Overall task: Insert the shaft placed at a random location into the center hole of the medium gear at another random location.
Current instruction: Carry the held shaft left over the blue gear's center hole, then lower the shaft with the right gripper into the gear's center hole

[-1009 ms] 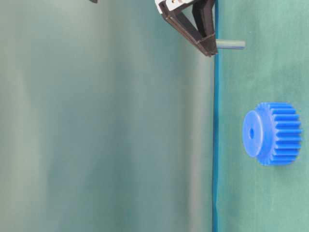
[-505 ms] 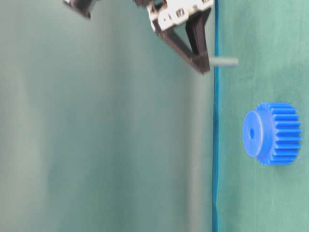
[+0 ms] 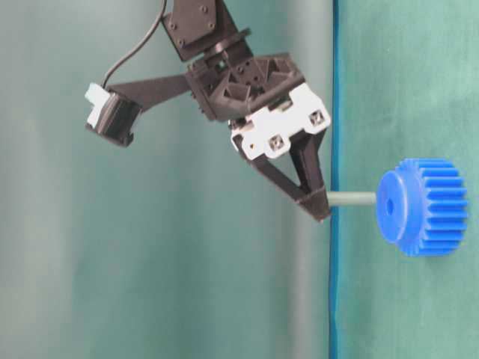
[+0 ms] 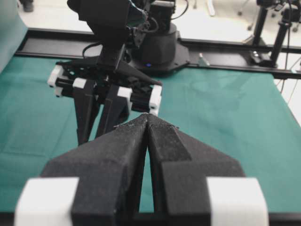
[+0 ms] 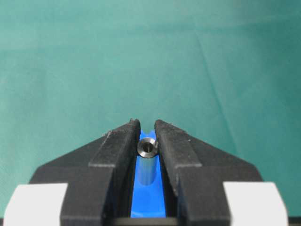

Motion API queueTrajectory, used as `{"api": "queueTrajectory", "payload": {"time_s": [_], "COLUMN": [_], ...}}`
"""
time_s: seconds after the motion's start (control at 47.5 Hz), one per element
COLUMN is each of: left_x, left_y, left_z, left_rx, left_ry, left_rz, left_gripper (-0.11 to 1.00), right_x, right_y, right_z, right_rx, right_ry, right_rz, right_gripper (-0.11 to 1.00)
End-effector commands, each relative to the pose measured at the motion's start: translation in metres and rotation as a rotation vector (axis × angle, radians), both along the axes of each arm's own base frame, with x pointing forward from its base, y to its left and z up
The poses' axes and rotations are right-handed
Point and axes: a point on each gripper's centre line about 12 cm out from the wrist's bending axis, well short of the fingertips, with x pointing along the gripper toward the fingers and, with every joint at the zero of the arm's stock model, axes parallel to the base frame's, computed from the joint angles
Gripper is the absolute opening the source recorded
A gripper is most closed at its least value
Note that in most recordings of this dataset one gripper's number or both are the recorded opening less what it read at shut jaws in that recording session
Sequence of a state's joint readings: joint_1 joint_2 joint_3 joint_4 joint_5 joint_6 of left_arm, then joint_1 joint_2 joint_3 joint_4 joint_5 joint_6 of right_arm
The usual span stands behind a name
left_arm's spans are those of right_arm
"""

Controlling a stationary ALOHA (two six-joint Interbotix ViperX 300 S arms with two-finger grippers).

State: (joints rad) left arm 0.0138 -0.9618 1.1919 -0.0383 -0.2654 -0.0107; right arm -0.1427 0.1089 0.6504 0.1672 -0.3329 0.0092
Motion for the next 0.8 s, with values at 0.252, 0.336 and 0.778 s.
{"api": "queueTrajectory", "payload": {"time_s": [0.252, 0.336, 0.778], "left_x": [0.002, 0.002, 0.002], "left_y": [0.000, 0.000, 0.000], "left_z": [0.002, 0.002, 0.002], "left_rx": [-0.004, -0.004, -0.004], "left_ry": [-0.003, -0.003, -0.005], "left_rz": [0.002, 0.002, 0.002], "left_gripper": [-0.01, -0.01, -0.01], "right_x": [0.007, 0.007, 0.006], "right_y": [-0.001, -0.001, -0.001], "right_z": [0.014, 0.014, 0.000], "right_rx": [-0.011, -0.011, -0.007], "right_ry": [-0.043, -0.045, -0.020], "right_rz": [0.002, 0.002, -0.002], "right_gripper": [0.24, 0.24, 0.24]}}
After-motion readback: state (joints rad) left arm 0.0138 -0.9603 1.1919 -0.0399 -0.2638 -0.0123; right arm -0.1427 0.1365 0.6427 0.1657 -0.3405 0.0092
